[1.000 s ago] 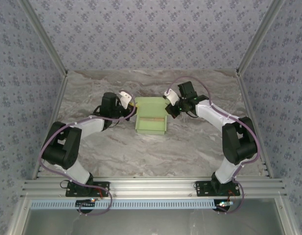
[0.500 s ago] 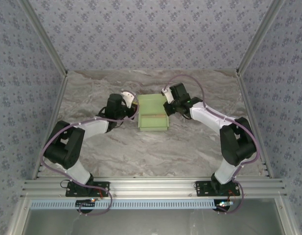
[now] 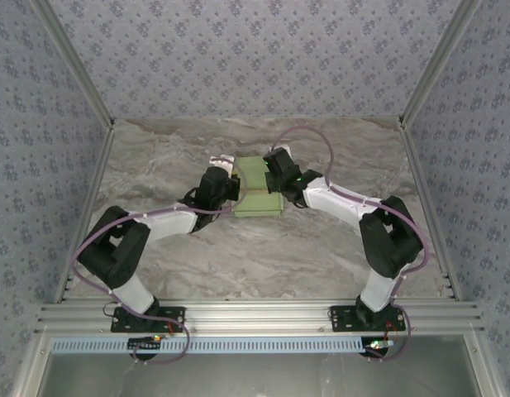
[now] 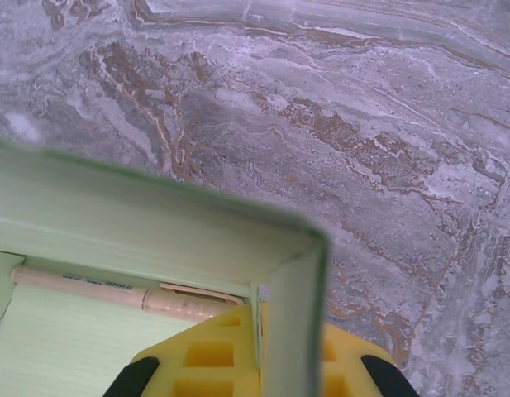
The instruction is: Fold the paper box
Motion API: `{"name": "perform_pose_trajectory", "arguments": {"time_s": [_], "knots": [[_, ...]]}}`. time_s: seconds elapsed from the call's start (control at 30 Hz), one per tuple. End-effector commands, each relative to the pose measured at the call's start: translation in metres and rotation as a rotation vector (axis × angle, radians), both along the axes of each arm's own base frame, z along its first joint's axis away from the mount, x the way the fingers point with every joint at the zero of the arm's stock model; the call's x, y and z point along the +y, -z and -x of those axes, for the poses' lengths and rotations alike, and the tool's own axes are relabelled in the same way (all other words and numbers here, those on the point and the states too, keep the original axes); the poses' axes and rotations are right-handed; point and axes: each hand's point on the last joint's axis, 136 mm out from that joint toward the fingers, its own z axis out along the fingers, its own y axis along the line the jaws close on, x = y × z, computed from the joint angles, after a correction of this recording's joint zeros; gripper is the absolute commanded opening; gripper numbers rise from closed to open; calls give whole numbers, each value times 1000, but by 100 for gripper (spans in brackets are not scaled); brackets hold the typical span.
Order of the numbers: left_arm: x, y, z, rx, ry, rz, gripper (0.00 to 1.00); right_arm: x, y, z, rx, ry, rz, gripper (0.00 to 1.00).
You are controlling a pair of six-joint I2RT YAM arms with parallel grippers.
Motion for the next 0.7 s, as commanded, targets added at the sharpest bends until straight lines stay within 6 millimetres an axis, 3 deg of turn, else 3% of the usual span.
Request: {"name": "perform_pose_trajectory", "arguments": {"time_s": [0.0,0.4,0.67], "knots": [[27,-10,-13,-37,-199,-8,0,-15,-7,-13,-60,136,2,4],[23,-15,-8,-127,-369,-7,0,-19,-9,-24,-137,247,-58,4],[33,-11,-13,-156,-452,-11,0,-20,-4,-28,-143,277,-81,4]]}}
